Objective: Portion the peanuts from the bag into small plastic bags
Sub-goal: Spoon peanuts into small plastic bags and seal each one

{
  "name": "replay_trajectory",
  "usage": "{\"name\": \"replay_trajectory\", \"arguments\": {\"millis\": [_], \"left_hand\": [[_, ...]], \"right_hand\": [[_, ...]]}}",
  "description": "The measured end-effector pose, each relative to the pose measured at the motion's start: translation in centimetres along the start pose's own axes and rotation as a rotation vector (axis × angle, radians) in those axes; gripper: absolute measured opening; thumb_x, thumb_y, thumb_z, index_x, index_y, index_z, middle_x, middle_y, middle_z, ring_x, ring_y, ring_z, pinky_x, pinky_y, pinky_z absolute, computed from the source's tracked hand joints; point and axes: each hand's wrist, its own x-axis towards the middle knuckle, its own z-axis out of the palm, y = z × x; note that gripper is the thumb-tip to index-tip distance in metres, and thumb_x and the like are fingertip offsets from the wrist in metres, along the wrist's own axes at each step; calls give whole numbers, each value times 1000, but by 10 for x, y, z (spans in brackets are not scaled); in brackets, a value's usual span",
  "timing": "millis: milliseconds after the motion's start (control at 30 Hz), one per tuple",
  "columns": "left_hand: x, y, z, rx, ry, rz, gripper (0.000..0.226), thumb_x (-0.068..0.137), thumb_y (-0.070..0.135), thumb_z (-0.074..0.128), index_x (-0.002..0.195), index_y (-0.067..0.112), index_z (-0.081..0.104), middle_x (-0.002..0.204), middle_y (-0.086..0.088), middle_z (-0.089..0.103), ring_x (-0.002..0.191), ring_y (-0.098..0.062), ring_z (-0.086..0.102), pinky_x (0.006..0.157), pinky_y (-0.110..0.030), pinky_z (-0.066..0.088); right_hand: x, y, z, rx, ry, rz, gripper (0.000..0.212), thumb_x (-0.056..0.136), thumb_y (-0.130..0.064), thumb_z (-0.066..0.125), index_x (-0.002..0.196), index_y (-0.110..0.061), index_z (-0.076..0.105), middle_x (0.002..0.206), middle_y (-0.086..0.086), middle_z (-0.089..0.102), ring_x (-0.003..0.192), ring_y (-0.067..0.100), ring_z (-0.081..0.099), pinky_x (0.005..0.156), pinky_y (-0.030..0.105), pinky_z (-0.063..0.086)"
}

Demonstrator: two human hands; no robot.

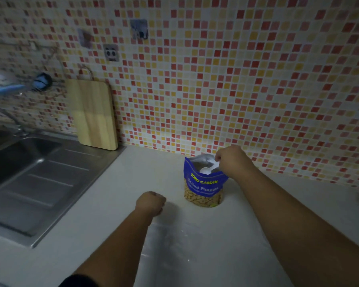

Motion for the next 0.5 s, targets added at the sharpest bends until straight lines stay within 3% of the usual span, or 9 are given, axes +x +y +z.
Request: {"name": "replay_trajectory", "arguments": {"millis": [100,233,367,500], "left_hand": [[3,-9,-8,3,21,-10,19,84,6,60,66,8,60,72,-14,60,66,-26,57,82,-41,55],[7,-20,-14,46,24,-9,10,81,12,65,72,6,66,74,-16,64,70,-29,61,85,-43,55],[12,-32,-11,268,5,31,20,81,21,65,90,4,73,101,-19,71,98,-34,66,91,-40,54],[7,-35,2,501,-62,139,24,85,28,62,97,12,74,105,-7,72,102,-23,66,89,-26,51]], "right_hand": [[4,-4,6,-65,-27,6,31,88,-9,53,118,-12,63,117,10,64,106,27,58,87,32,50],[7,-10,16,-140,-25,51,32,89,-11,48,116,-15,63,114,8,62,103,25,57,75,29,46],[11,-12,22,-203,-43,102,30,92,-20,48,119,-20,61,124,7,57,115,26,48,93,33,42],[11,-8,29,-135,97,43,30,93,-22,44,113,-21,66,115,5,63,115,27,45,94,35,40]]}}
